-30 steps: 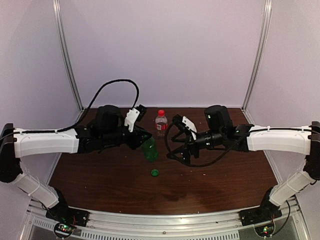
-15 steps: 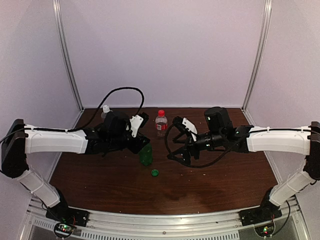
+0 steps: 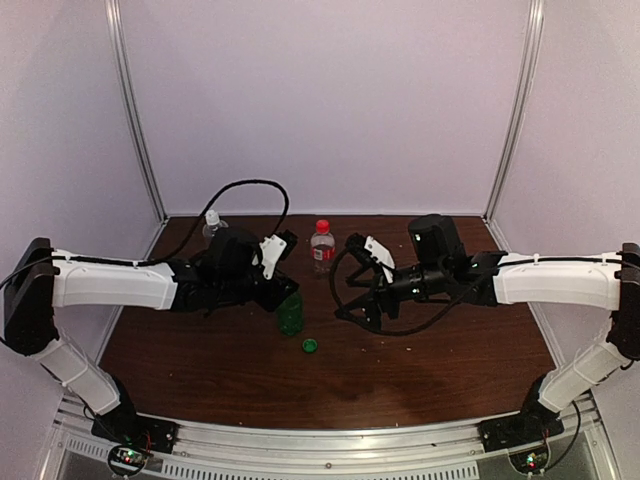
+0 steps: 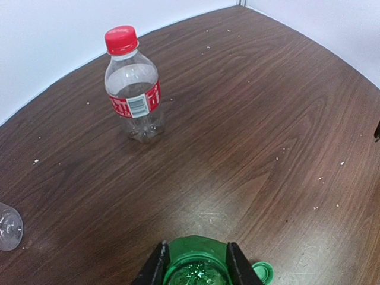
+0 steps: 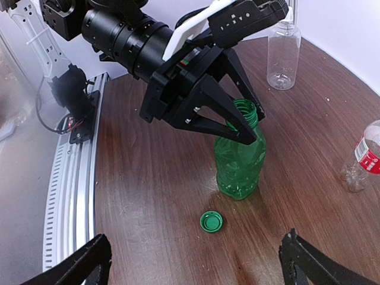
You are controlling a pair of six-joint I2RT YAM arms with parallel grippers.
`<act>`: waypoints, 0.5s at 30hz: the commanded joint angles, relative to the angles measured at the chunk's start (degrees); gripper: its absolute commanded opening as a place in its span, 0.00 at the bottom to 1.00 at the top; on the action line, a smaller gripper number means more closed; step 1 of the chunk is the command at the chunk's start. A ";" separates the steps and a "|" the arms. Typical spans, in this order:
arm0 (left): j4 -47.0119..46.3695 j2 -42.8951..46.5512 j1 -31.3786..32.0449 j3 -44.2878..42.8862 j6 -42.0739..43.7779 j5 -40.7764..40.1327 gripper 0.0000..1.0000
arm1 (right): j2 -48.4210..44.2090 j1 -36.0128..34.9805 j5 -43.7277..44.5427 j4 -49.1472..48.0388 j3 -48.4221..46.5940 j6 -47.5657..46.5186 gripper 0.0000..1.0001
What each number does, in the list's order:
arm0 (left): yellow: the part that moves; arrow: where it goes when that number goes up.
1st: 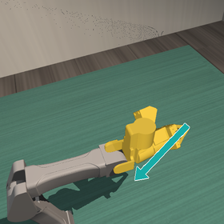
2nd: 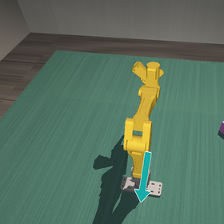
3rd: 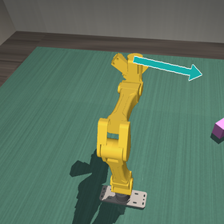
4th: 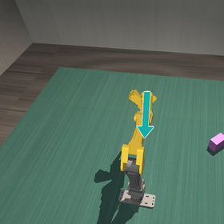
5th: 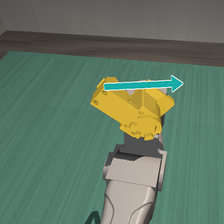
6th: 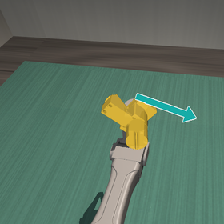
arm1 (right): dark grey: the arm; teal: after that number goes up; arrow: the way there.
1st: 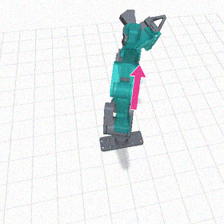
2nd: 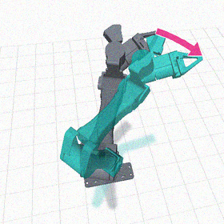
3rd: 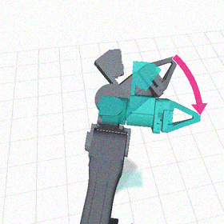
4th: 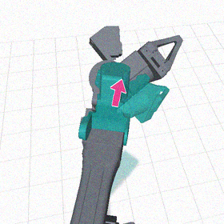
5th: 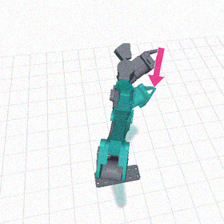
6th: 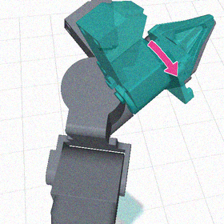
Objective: Unscrew the bottle caps
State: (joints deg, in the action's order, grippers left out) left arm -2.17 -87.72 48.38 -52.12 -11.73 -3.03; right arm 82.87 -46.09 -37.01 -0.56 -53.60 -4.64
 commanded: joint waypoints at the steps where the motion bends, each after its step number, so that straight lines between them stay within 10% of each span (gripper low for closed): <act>1: -3.45 -0.61 0.05 0.74 -0.80 -0.51 0.17 | -1.14 0.29 1.24 0.13 0.52 0.03 1.00; 15: -1.02 4.53 0.05 0.13 -0.85 -2.37 0.69 | -1.67 0.29 1.77 0.14 0.61 0.12 1.00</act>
State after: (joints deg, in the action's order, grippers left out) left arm -1.93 -87.24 48.38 -51.86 -12.36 -4.03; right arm 82.85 -46.09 -36.95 -0.51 -53.30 -4.64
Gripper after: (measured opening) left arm 0.629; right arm 0.997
